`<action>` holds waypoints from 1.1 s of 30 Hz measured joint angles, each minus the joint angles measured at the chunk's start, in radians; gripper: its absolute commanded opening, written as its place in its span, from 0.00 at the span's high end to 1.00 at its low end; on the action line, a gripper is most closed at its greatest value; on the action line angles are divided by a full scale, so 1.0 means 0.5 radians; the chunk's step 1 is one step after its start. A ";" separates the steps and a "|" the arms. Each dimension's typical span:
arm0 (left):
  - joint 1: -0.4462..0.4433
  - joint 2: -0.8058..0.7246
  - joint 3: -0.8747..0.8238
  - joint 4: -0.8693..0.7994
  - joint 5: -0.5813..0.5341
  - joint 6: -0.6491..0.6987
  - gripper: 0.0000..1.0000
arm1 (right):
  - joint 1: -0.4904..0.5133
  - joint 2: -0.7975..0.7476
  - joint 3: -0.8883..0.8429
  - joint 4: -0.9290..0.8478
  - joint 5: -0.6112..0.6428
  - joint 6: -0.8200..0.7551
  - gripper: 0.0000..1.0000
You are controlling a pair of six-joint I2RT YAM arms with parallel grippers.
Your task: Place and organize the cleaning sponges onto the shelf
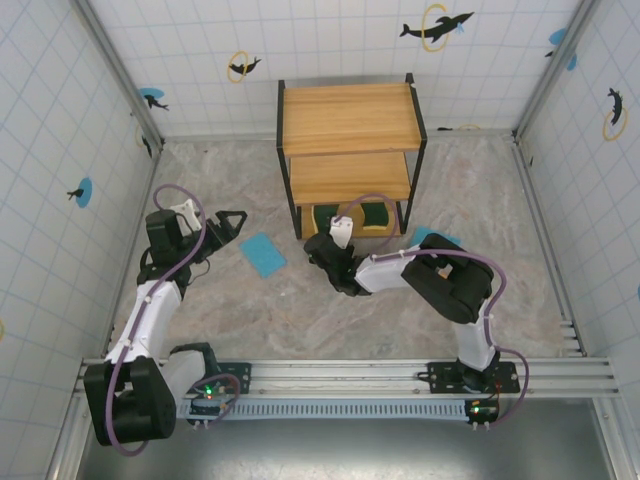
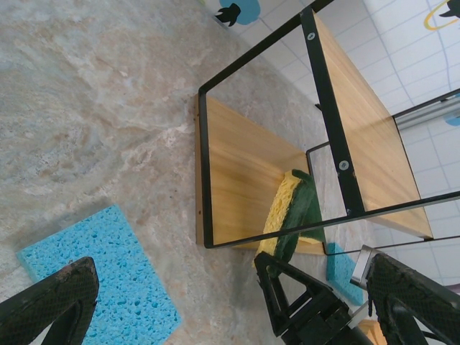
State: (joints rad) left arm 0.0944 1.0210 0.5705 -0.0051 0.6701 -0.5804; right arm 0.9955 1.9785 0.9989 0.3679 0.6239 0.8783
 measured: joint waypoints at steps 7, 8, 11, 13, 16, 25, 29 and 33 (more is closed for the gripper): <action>0.001 0.000 0.000 0.000 0.000 0.000 0.02 | -0.021 0.016 0.016 0.016 0.002 -0.040 0.56; 0.000 0.001 0.000 0.001 0.000 0.000 0.02 | -0.025 0.018 0.016 0.024 0.002 -0.048 0.56; 0.000 0.004 0.000 0.001 0.001 0.000 0.02 | -0.030 0.030 0.018 0.056 0.001 -0.070 0.56; 0.000 0.005 0.000 0.001 0.000 0.000 0.03 | -0.031 0.042 0.020 0.074 0.002 -0.089 0.56; 0.000 0.005 0.000 0.006 0.000 0.000 0.02 | -0.031 0.063 0.020 0.123 0.008 -0.122 0.56; 0.000 0.008 -0.001 0.021 0.000 0.001 0.02 | -0.031 0.092 0.020 0.253 0.051 -0.167 0.56; 0.000 0.019 -0.001 0.027 0.000 0.001 0.02 | -0.033 0.092 0.020 0.307 0.083 -0.172 0.56; 0.000 0.019 -0.001 0.028 0.001 0.001 0.02 | -0.039 0.095 0.020 0.356 0.110 -0.173 0.56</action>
State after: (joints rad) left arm 0.0944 1.0306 0.5701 0.0090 0.6704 -0.5800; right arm 0.9760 2.0258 1.0088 0.5461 0.6788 0.7918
